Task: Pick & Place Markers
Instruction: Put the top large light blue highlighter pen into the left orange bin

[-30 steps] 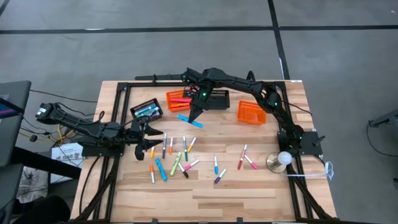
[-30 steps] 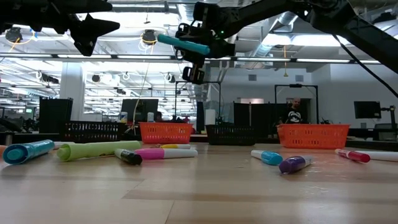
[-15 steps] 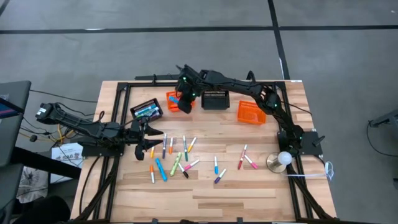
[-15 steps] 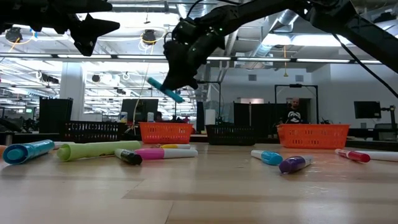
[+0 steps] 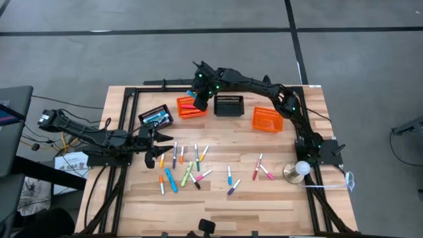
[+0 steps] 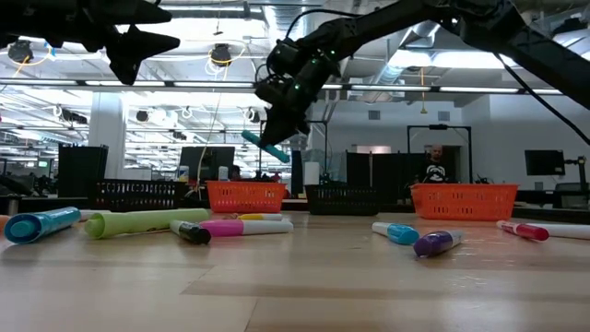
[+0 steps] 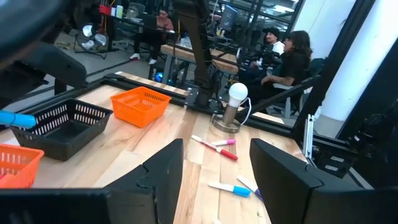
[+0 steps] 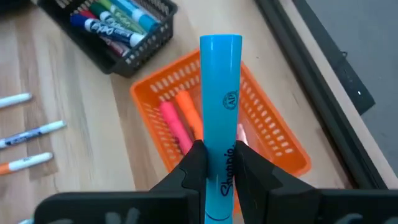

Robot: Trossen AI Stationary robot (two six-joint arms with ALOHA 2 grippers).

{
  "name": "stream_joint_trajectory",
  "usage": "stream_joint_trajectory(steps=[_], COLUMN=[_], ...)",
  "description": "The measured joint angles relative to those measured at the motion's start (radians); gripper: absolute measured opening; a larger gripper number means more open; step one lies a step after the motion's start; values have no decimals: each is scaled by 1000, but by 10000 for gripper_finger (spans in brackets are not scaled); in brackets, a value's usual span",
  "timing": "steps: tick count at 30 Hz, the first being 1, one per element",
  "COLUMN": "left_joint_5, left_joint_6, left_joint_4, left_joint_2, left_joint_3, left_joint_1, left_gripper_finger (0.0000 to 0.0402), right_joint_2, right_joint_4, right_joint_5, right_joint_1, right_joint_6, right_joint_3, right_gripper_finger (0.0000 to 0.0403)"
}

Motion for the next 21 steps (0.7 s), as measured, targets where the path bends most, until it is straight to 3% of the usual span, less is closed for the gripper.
stream_joint_trajectory(steps=[8,13,21], left_joint_5=[-4,-8,-45], left_joint_6=[0,0,0], left_joint_4=[1,5,14], left_joint_2=[0,0,0], left_joint_3=[0,0,0], left_joint_1=[0,0,1], left_gripper_finger=[186,186,186], right_joint_2=[3,3,3], right_joint_4=[36,42,5], right_joint_5=[-55,-3,-15], right_joint_1=[9,32,32], right_joint_6=[-26,-110,-109], right_joint_3=[13,37,45], right_gripper_finger=[45,45,45])
